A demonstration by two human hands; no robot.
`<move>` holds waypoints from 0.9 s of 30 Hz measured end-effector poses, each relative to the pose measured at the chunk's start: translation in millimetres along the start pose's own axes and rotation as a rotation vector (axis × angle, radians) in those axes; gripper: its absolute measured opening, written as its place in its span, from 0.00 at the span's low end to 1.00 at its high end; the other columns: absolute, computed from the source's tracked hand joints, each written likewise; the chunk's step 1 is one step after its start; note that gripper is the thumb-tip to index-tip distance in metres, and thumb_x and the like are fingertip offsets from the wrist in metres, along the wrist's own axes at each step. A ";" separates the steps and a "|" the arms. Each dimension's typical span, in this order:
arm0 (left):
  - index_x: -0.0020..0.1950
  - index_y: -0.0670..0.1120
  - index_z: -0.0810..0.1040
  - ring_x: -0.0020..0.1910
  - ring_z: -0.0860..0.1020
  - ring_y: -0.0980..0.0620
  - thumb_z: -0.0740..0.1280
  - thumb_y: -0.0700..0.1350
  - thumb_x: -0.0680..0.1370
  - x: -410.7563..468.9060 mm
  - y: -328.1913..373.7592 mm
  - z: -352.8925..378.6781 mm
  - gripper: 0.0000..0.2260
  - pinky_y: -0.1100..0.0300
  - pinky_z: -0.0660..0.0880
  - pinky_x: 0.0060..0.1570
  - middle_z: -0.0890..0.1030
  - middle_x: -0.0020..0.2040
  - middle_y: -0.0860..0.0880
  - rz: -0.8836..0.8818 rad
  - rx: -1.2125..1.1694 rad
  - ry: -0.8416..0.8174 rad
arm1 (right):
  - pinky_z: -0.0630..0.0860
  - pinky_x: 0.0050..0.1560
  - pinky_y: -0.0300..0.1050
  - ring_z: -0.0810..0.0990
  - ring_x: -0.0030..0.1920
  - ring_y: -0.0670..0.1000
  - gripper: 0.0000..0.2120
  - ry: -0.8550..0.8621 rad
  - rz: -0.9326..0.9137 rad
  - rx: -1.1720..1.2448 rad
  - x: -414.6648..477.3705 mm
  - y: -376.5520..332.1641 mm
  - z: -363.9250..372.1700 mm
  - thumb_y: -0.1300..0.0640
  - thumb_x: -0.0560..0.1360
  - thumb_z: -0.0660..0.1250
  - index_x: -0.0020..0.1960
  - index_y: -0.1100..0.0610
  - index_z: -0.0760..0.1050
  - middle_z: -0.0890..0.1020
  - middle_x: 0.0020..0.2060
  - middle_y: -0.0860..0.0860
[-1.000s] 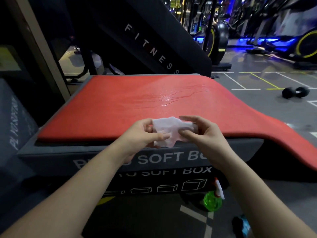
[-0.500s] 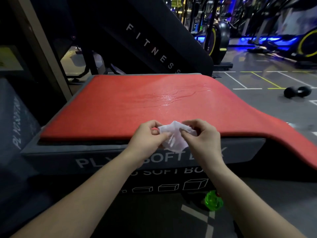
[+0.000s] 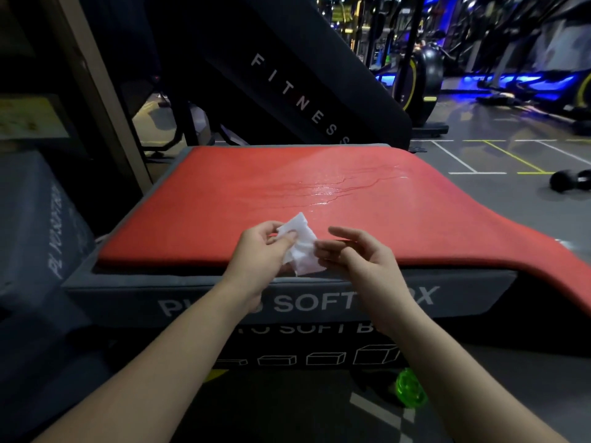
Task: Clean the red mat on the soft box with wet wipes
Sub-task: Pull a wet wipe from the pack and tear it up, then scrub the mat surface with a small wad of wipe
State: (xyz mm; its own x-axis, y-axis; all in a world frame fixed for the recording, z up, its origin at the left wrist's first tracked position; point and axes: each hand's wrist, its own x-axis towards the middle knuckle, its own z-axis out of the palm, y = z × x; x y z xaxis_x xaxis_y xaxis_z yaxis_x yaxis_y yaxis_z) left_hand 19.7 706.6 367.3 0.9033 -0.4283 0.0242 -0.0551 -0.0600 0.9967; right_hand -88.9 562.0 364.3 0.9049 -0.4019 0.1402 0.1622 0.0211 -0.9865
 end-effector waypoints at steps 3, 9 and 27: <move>0.49 0.46 0.82 0.45 0.84 0.47 0.68 0.40 0.82 5.1 0.2 -26.5 0.05 0.57 0.81 0.46 0.87 0.46 0.44 0.030 0.065 0.093 | 0.75 0.63 0.46 0.78 0.60 0.43 0.18 0.097 -0.297 -0.734 22.1 18.8 -11.3 0.63 0.75 0.66 0.64 0.52 0.77 0.82 0.57 0.45; 0.47 0.44 0.83 0.48 0.84 0.39 0.68 0.41 0.81 14.2 -11.0 -75.6 0.05 0.45 0.80 0.50 0.85 0.47 0.40 0.022 0.185 0.221 | 0.65 0.72 0.44 0.64 0.73 0.47 0.32 -0.123 -0.354 -1.082 57.3 52.4 15.5 0.46 0.77 0.67 0.77 0.49 0.60 0.68 0.73 0.47; 0.47 0.47 0.76 0.43 0.77 0.49 0.62 0.43 0.81 56.6 -34.4 -85.0 0.05 0.56 0.69 0.38 0.81 0.43 0.50 0.034 0.442 0.327 | 0.48 0.75 0.69 0.47 0.79 0.61 0.43 -0.389 -0.514 -1.776 103.9 56.4 -26.1 0.72 0.73 0.58 0.81 0.51 0.43 0.48 0.80 0.53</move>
State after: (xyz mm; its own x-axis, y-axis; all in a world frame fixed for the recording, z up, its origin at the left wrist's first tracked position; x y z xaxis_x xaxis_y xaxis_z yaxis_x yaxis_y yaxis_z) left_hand 108.9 761.0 341.0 0.9791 -0.1387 0.1490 -0.1965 -0.4540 0.8691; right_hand 4.0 497.5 321.0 0.9749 0.1459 0.1682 0.0996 -0.9613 0.2570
